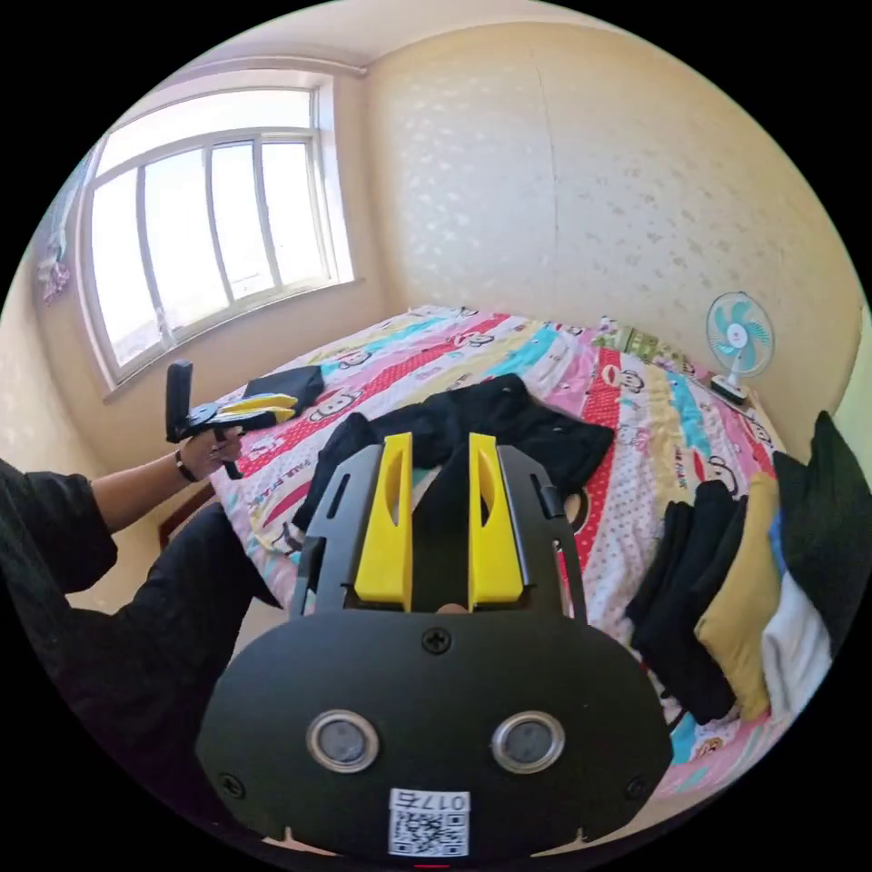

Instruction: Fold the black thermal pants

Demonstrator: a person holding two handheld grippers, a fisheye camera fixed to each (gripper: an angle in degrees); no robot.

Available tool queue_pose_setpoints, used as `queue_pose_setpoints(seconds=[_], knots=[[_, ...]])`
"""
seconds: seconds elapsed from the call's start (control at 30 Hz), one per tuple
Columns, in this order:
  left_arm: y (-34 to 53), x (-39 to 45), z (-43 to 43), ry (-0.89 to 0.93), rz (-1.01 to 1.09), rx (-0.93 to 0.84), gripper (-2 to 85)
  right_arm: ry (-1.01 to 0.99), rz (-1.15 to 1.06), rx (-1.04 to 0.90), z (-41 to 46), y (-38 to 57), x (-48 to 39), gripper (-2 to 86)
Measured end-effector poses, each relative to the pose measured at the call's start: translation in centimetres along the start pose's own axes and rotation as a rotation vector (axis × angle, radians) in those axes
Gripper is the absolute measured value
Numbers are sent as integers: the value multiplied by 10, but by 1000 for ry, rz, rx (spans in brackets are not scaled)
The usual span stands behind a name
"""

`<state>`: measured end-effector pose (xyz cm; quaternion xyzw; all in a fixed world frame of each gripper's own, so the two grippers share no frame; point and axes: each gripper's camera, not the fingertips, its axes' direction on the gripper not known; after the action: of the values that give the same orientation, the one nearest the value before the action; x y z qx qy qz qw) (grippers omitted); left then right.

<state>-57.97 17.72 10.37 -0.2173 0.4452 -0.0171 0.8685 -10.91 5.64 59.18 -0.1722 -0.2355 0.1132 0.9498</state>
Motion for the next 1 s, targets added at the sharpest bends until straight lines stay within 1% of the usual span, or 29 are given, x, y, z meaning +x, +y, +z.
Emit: queue_pose_setpoints(seconds=[0.03,0.07,0.1,0.13,0.17,0.2,0.23,0.27,0.33,0.37,0.4,0.43,0.47,0.5,0.53,0.57,0.6,0.63,0.67,0.7,0.73,0.77,0.8,0.83,0.87,0.9,0.93,0.97,1.0], knots=[[39,6,8,82,-29,-2,110,-26,-1,-9,16,15,-4,102],[70,19,13,119,-29,26,124,-53,8,-28,43,41,-7,105],[81,27,16,116,-15,35,131,-61,63,-44,65,59,-4,108],[93,45,24,73,40,16,149,-74,100,-43,73,67,0,110],[95,61,36,-5,110,-39,163,-124,168,-28,85,80,10,112],[93,67,44,-50,135,-72,167,-174,243,4,91,92,21,113],[84,72,63,-132,161,-151,169,-197,288,28,91,98,28,113],[72,68,86,-170,131,-257,162,-243,364,84,89,109,38,114],[52,51,106,-126,13,-333,135,-300,433,161,81,128,51,112],[37,35,113,-78,-47,-391,118,-307,463,191,73,140,57,111],[29,28,115,-49,-64,-423,109,-294,484,205,62,155,64,110],[13,14,113,21,-88,-477,81,-286,492,210,55,162,67,109],[-2,-2,103,129,-132,-498,64,-272,501,225,39,178,75,107],[-10,-9,94,206,-156,-485,60,-257,509,253,19,196,82,105],[-23,-23,70,441,-208,-419,56,-247,516,271,8,205,87,104],[-33,-39,41,720,-289,-310,53,-222,531,313,-15,224,95,103],[-35,-48,25,849,-342,-248,52,-188,547,351,-36,243,103,102],[-37,-62,-7,1048,-416,-134,50,-168,557,365,-45,252,108,102],[-35,-70,-41,1093,-433,-72,51,-127,577,380,-61,268,118,102],[-33,-72,-58,1064,-417,-65,51,-93,595,372,-72,282,130,104],[-29,-73,-88,964,-369,-98,52,-82,600,358,-75,288,137,105],[-20,-75,-111,833,-346,-170,57,-55,610,308,-79,297,150,112],[-14,-78,-119,766,-351,-218,61,-16,627,244,-78,305,163,118],[3,-86,-130,629,-402,-315,70,5,637,208,-76,309,168,122],[21,-97,-140,490,-468,-384,79,34,654,124,-69,316,179,128],[32,-104,-145,425,-501,-399,79,48,675,17,-57,323,190,133],[52,-118,-156,334,-581,-399,79,52,685,-44,-49,326,195,135],[71,-130,-167,322,-672,-365,77,56,678,-139,-36,331,200,137],[79,-134,-171,339,-706,-337,77,77,657,-167,-33,335,201,134]])
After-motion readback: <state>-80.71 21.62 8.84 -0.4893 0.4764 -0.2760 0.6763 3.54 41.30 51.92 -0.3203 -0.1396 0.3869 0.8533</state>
